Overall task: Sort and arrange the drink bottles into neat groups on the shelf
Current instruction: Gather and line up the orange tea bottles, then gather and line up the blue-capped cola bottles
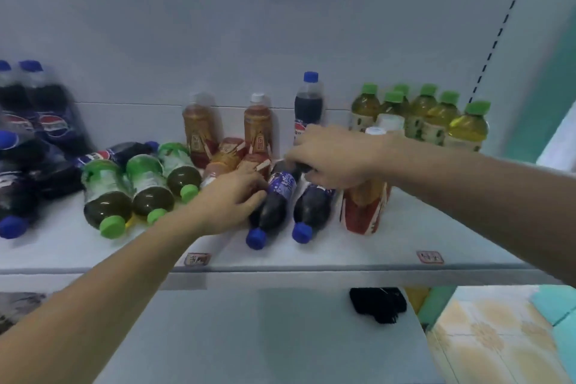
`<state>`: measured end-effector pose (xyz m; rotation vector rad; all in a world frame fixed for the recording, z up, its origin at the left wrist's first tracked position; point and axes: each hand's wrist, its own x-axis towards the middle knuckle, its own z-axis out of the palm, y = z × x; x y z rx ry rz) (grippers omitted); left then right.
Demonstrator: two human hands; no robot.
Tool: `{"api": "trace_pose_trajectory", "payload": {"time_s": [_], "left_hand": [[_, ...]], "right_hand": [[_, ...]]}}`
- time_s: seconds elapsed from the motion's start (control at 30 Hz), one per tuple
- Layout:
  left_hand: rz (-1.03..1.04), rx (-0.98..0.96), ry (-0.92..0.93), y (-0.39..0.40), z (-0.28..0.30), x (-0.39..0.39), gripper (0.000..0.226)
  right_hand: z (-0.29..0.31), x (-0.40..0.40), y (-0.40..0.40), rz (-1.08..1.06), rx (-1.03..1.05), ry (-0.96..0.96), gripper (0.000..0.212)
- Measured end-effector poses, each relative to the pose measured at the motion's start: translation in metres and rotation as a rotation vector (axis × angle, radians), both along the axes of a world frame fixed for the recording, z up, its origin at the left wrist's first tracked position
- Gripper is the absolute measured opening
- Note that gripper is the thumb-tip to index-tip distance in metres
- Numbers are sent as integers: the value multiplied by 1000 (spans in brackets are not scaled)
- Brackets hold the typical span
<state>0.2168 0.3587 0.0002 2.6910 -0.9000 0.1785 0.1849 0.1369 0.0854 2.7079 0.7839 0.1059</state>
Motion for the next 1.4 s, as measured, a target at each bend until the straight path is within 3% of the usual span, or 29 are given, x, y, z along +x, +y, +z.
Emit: {"api": "trace_pose_trajectory", "payload": {"time_s": [0.17, 0.37, 0.57, 0.7, 0.87, 1.4], "left_hand": [[-127, 25, -55, 11, -5, 13, 32], [-167, -57, -50, 23, -16, 19, 31], [-122, -19, -70, 29, -22, 16, 57], [-105, 9, -104, 30, -26, 17, 68], [-104, -32, -77, 29, -25, 16, 69], [-81, -65, -79, 25, -32, 22, 69]], "right_hand": [[-40, -30, 19, -49, -234, 89, 59], [-61, -41, 22, 16, -177, -71, 46], [-6, -28, 29, -188, 362, -140, 32], [20, -3, 19, -373, 606, -270, 30], [26, 16, 9, -542, 836, -266, 30], [46, 51, -6, -742, 703, -138, 41]]}}
